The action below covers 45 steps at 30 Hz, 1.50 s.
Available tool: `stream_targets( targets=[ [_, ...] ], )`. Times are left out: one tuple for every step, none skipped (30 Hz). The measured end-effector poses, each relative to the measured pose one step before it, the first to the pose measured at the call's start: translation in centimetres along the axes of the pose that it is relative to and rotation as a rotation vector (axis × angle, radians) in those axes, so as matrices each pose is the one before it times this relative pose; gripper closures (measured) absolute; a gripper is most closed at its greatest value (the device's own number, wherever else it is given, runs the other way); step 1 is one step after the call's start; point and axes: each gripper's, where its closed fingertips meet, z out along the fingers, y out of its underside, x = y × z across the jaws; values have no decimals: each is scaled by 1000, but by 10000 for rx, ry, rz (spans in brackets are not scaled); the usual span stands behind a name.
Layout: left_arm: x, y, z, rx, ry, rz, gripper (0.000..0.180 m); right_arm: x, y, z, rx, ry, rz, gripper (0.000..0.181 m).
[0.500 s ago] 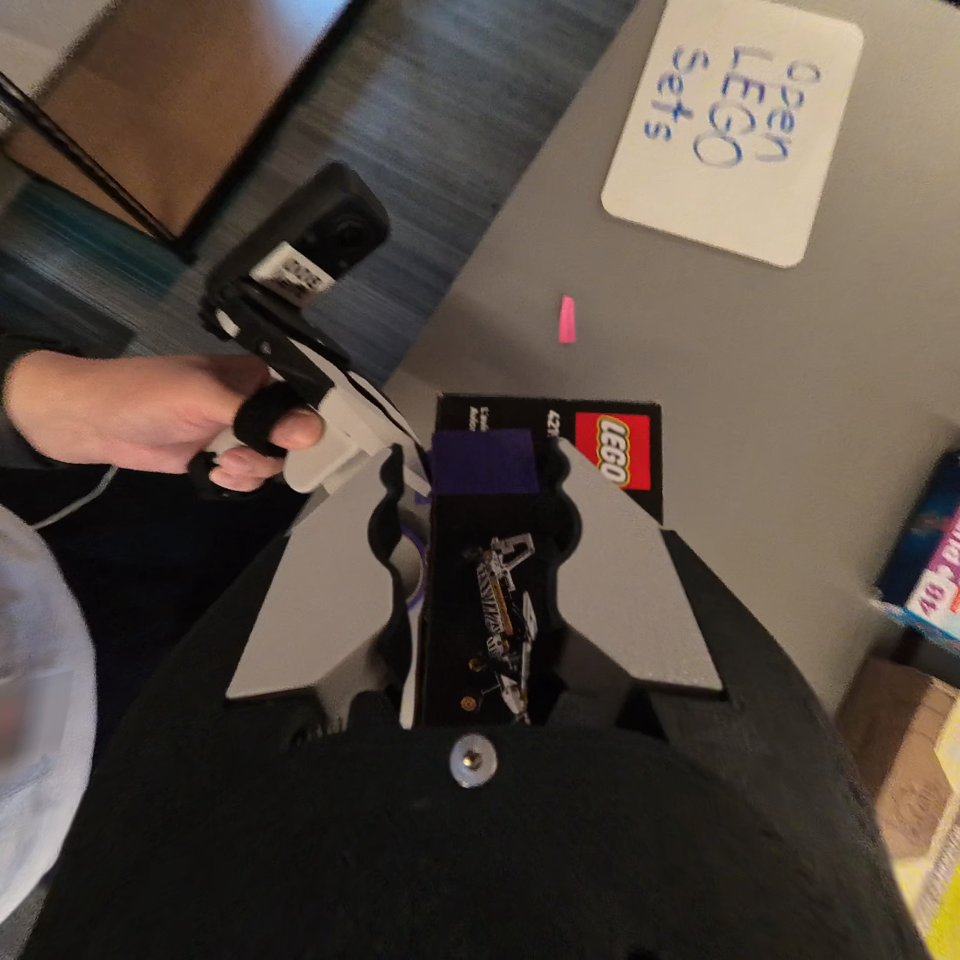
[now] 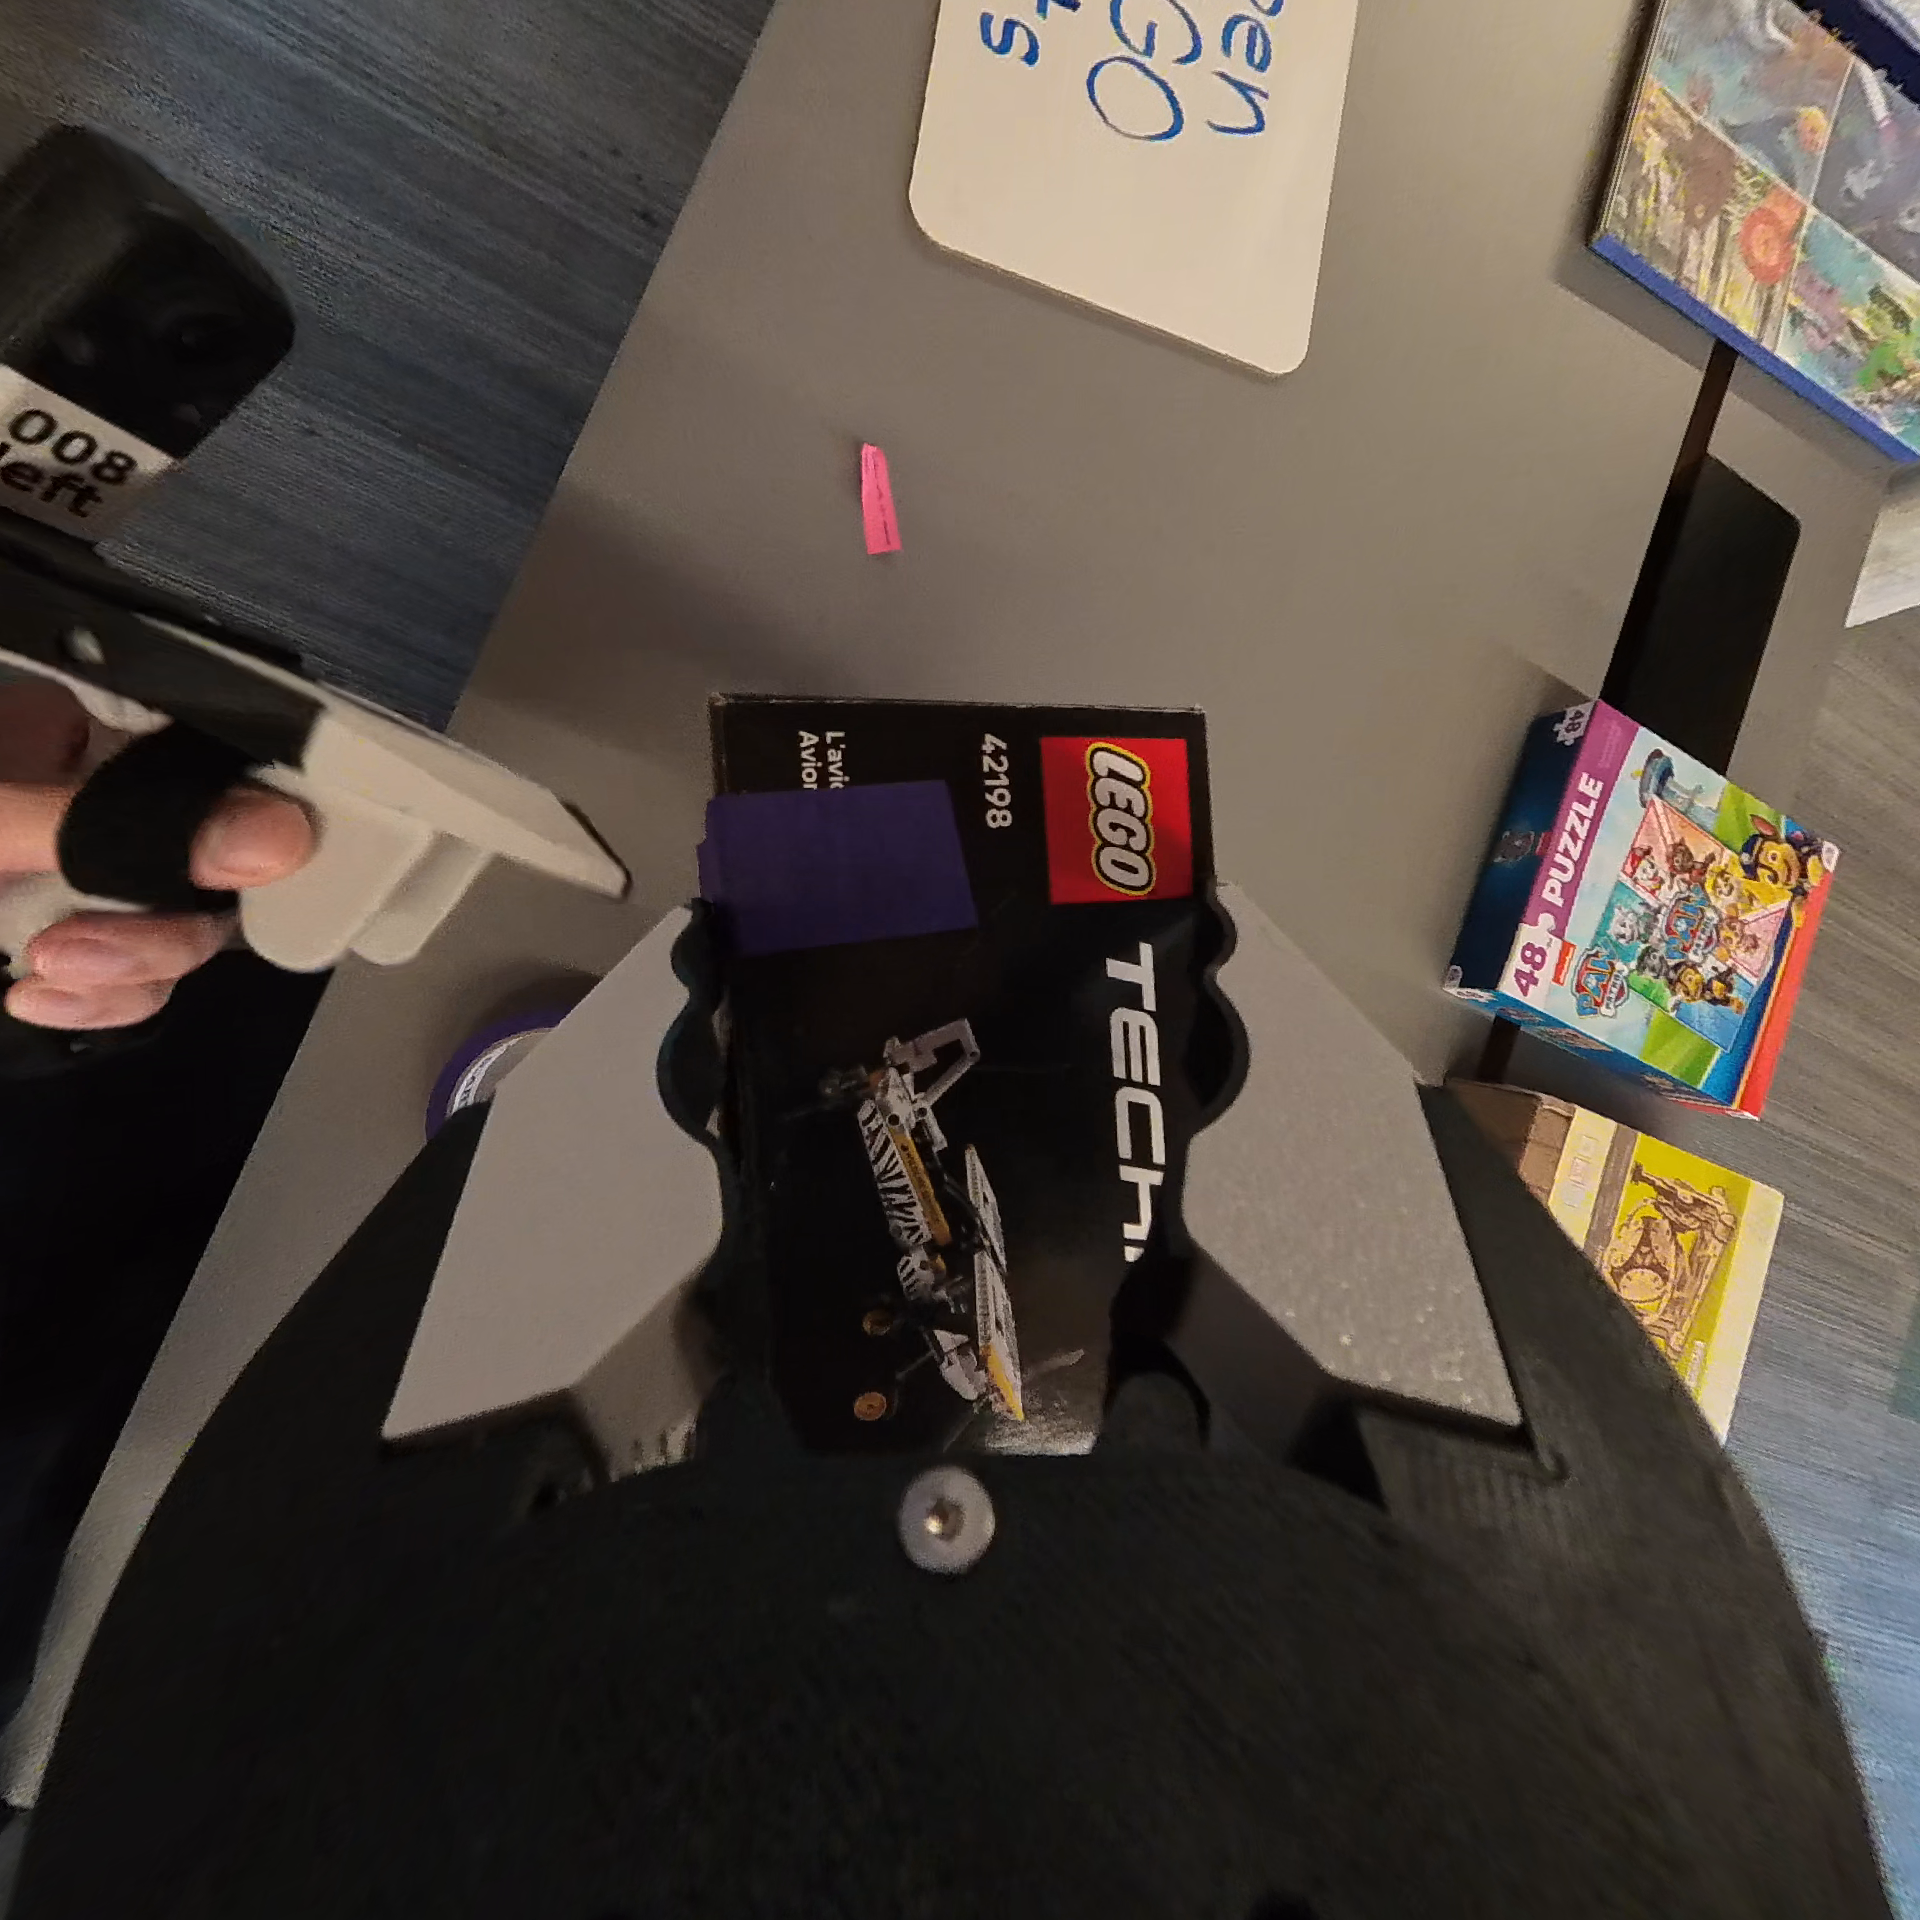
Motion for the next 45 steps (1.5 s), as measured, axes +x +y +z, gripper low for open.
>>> stream_targets(
  targets=[
    [232, -890, -587, 400, 162, 183, 177, -63, -22, 10, -12, -4, -71, 92],
    [116, -783, -431, 137, -77, 675, 162, -88, -44, 10, 17, 4, -52, 91],
    [85, -439, -208, -263, -214, 1158, 145, -72, -51, 18, 39, 13, -18, 92],
    [66, -205, -71, -524, -260, 1430, 133, -58, -30, 5, 47, 16, -19, 92],
    [413, -232, 125, -493, 4, 1353, 126, -52, -15, -17, 69, 17, 0, 92],
    [463, -277, 343, -467, 130, 1008, 121, -34, -11, -7, 98, 15, 14, 92],
    [275, -262, 522, -499, 178, 741, 117, -19, -1, -15, 126, 13, 23, 92],
    [39, -187, 625, -531, 174, 544, 116, -6, -8, 1, 138, 14, 36, 92],
    [40, -161, 641, -468, 265, 450, 117, 0, 3, 0, 117, 30, 17, 91],
    [-24, -262, 568, -300, 279, 310, 120, -6, 27, 1, 75, 42, -32, 91],
    [82, -370, 500, -133, 338, 171, 122, -38, 20, -15, 43, 33, -32, 91],
    [148, -334, 431, -95, 341, 95, 126, -71, -10, -15, 15, 12, 3, 91],
    [53, -241, 400, -89, 195, 160, 127, -75, 8, -19, -15, 17, -41, 91],
    [60, 19, 400, -185, 124, 264, 129, -79, 47, 17, -57, 35, -53, 90],
    [22, 62, 322, -164, 53, 289, 130, -56, 105, 57, -92, 65, -50, 86],
    [-13, -98, 198, 3, 8, 216, 131, -69, 168, 136, -126, 55, -48, 81],
    [-17, -81, 70, 41, -7, 188, 133, -8, 142, 155, -96, 125, -90, 77],
    [16, -22, 9, 54, 15, 161, 134, 105, 120, 99, -87, 203, -127, 78],
    [32, 15, -41, 78, 30, 67, 134, 205, 90, 34, -79, 235, -154, 83],
    [-7, 12, -67, 118, 10, -11, 135, 185, 34, 10, -41, 182, -138, 88],
    [-13, 19, -109, 149, 8, -4, 136, -36, -73, 37, 40, -6, 33, 88],
    [-3, 23, -137, 131, 19, -12, 137, -44, -83, 28, 66, 3, 35, 88],
    [8, 31, -124, 115, 45, -52, 137, -57, -42, 13, 75, 26, -43, 88],
    [39, 33, -114, 116, 69, -129, 138, -75, -56, -10, 103, 9, -6, 88],
    [57, 46, -124, 100, 92, -160, 139, -63, -8, -37, 87, 12, -6, 88],
    [46, 159, -94, 10, 97, -100, 139, -26, 33, -46, 62, 20, 1, 88],
    [-21, 166, -54, -53, 13, 35, 141, -28, 24, -40, 80, 20, 23, 88],
    [-26, 95, -52, -57, -61, 211, 143, -35, -4, -37, 99, 18, 5, 88],
    [33, -2, -13, -51, -75, 233, 145, -13, 15, -24, 60, 32, 1, 88],
    [35, -51, -9, -63, -108, 209, 148, 74, 21, 4, 38, 44, 81, 88],
    [-3, -4, -79, -121, -102, 197, 151, 76, 19, 6, 42, 20, 111, 88],
    [-5, 3, -223, -188, -64, 101, 155, 22, -45, 5, 81, -11, 37, 88],
    [65, -134, -389, -184, -7, -74, 162, 0, -156, -68, 154, -62, 75, 89],
    [375, -592, -577, 1, 164, -68, 169, -2, -121, -198, 132, -131, 249, 89],
    [476, -1032, -682, 123, 109, 64, 162, -17, -121, -412, 138, -190, 401, 93],
    [458, -992, -615, -74, -6, 350, 153, -8, -238, -669, 242, -181, 435, 98],
    [466, -679, -453, -433, -26, 661, 147, -35, -533, -972, 472, -107, 348, 104],
    [496, -391, -249, -729, 26, 925, 145, -35, -644, -1235, 631, 11, 248, 110],
    [533, -452, -3, -756, 110, 1033, 141, -166, -542, -1413, 653, 32, 249, 116],
    [521, -693, 221, -658, 182, 1021, 136, -517, -309, -1452, 625, -131, 359, 122],
    [386, -813, 384, -635, 206, 985, 133, -683, -24, -1389, 579, -206, 602, 143],
    [260, -731, 557, -607, 282, 1010, 129, -648, 241, -1237, 503, -204, 935, 166],
    [56, -447, 676, -643, 269, 970, 124, -602, 272, -1054, 499, -210, 1173, 181],
    [-153, -127, 756, -616, 209, 902, 120, -457, 195, -848, 557, -156, 1271, 181],
    [1, 202, 788, -517, 297, 859, 118, -308, 232, -676, 522, -92, 1259, 181]
  ],
)
